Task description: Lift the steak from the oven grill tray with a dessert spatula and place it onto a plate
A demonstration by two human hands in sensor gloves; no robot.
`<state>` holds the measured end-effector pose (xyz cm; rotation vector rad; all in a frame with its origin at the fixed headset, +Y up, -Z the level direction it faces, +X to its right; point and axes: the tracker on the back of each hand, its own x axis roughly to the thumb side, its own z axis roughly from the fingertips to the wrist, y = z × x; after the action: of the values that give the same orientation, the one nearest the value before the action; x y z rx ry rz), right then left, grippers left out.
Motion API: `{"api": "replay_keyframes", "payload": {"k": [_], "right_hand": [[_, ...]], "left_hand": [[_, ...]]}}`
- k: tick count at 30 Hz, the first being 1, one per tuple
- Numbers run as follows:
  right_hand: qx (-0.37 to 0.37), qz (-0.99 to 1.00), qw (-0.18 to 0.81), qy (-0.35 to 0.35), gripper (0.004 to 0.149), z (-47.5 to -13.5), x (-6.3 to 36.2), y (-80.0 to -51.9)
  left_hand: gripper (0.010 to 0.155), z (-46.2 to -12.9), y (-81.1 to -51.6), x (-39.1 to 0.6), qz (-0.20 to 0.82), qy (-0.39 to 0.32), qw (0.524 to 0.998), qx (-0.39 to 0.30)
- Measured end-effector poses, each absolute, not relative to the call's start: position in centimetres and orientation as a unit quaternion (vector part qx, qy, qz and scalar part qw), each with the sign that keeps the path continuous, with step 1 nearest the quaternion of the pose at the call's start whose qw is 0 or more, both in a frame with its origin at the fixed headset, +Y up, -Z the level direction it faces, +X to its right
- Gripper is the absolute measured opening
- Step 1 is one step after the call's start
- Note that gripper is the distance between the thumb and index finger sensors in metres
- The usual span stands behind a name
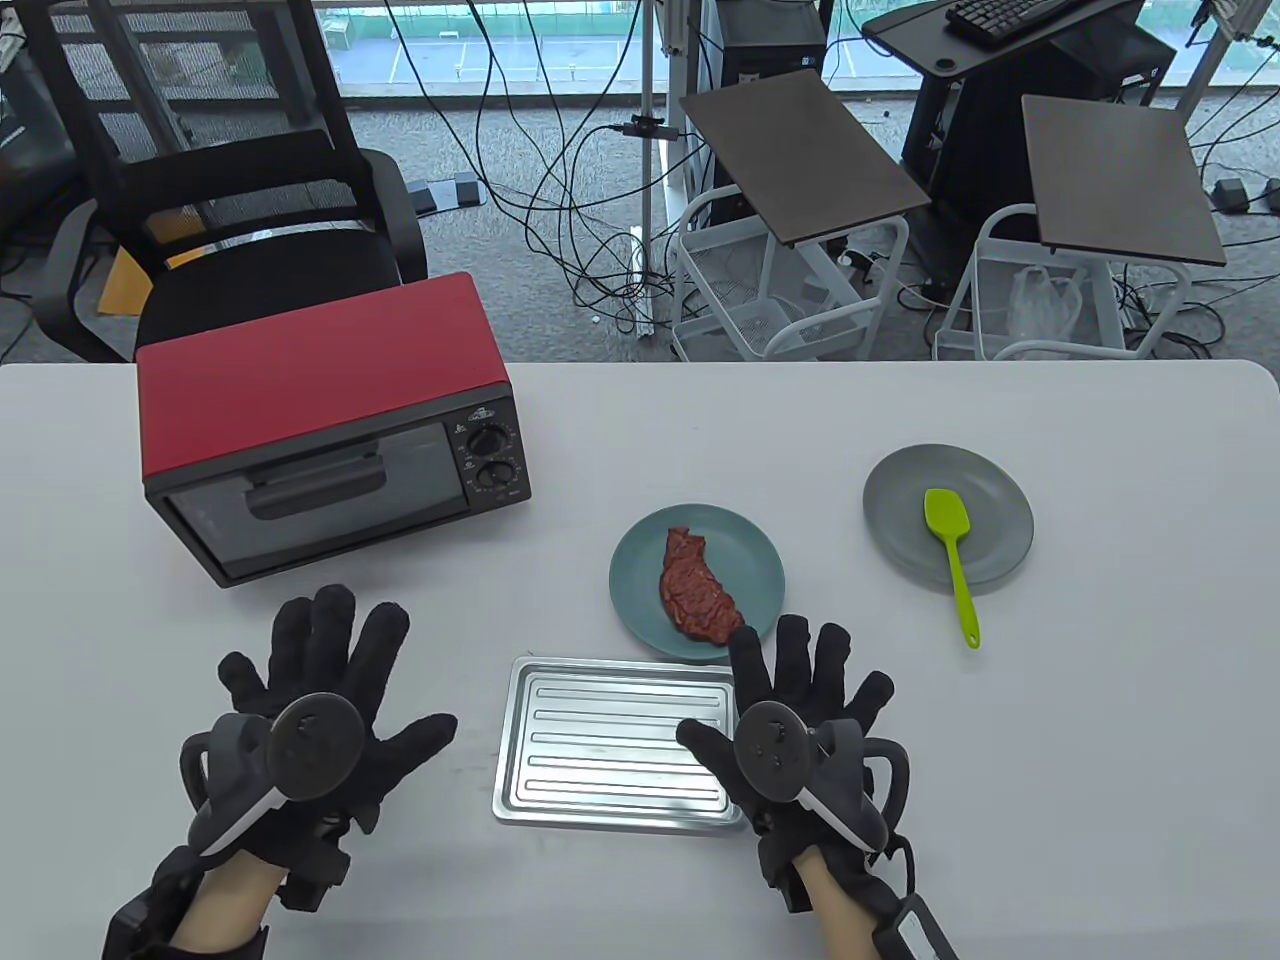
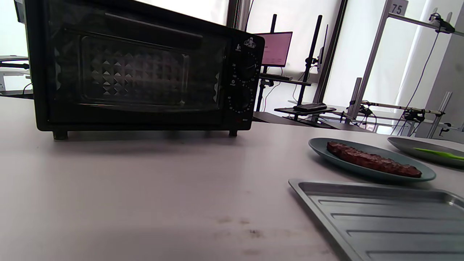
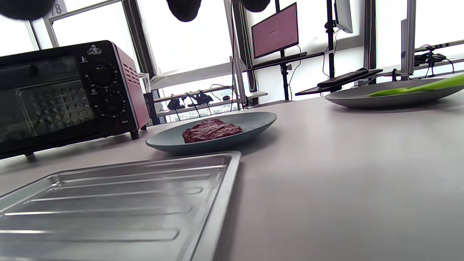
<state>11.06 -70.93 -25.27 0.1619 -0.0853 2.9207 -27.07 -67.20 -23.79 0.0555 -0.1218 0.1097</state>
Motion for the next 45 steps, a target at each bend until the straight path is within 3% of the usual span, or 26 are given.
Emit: {"api": "replay_keyframes", "payload": {"k": [16,33,45], "right_hand": [[0.083,0.991,0.095,-0.041,0.098,-24.5,10.4,-70.3],[0.101,0.994,0.05,-0.004,0.098,-25.2,9.2,-71.7],[0.096,0.994,0.051,0.0,0.097,-25.2,9.4,-71.7]], "left_hand": [[0.106,-24.7,-70.6,-24.7,-0.009,-0.061,0.998,-0.029],[0.106,-25.8,-73.0,-26.6,0.089,-0.069,0.989,-0.096],[0.106,-25.8,-73.4,-26.0,0.065,-0.075,0.989,-0.11]]}}
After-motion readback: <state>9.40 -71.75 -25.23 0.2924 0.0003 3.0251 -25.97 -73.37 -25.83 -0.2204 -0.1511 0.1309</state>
